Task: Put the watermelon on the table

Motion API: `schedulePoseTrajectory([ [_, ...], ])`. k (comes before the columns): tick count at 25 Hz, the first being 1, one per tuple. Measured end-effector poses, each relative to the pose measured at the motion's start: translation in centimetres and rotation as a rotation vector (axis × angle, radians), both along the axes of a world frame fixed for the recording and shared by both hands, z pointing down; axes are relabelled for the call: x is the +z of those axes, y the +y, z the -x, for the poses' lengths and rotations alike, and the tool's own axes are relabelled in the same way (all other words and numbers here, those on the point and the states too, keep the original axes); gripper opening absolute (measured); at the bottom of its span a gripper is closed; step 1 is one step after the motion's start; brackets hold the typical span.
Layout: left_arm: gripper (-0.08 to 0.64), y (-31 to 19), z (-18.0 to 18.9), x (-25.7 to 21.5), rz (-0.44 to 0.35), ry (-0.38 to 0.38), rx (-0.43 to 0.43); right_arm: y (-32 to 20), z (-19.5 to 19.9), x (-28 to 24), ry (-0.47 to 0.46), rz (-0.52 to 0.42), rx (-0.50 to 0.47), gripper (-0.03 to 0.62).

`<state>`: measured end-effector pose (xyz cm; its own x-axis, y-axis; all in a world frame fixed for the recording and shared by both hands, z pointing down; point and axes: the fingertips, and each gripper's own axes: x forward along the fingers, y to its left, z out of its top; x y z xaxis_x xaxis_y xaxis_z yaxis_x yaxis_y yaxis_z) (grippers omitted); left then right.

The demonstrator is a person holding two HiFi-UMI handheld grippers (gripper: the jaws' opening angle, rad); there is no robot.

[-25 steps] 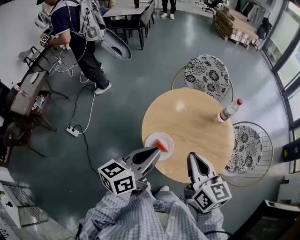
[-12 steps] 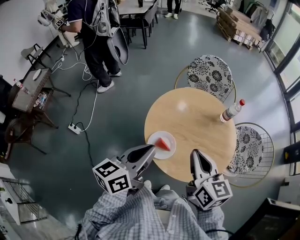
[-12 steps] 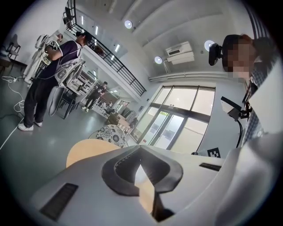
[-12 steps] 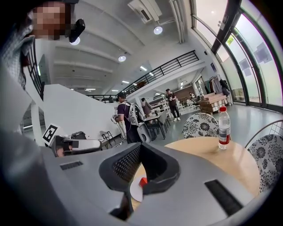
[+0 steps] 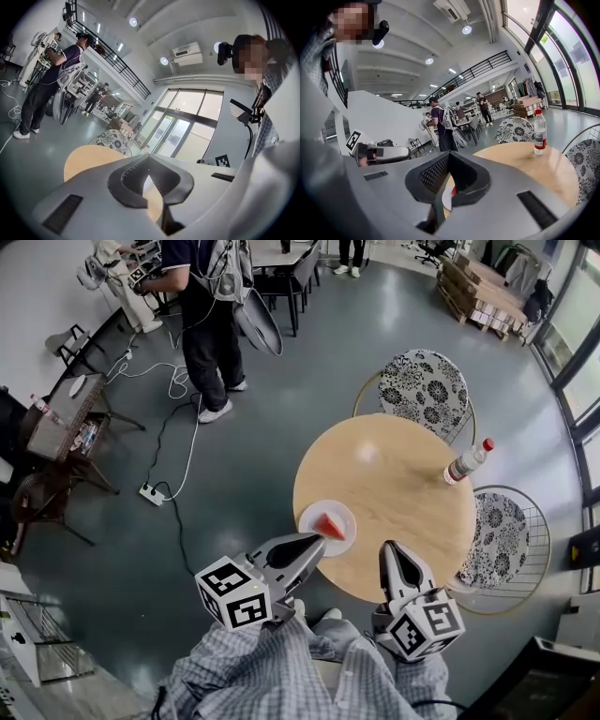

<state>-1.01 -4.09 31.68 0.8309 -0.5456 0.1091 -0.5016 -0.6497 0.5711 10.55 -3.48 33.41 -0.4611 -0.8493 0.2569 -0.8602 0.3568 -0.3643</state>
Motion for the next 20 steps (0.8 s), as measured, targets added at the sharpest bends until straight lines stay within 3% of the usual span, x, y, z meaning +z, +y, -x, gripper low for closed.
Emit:
schedulePoseTrajectory([
  [20, 0.006, 0.6, 0.3, 0.0, 0.0, -0.009, 0.01, 0.4, 1.2, -0.2, -0.007, 0.001, -0.031, 0.006],
])
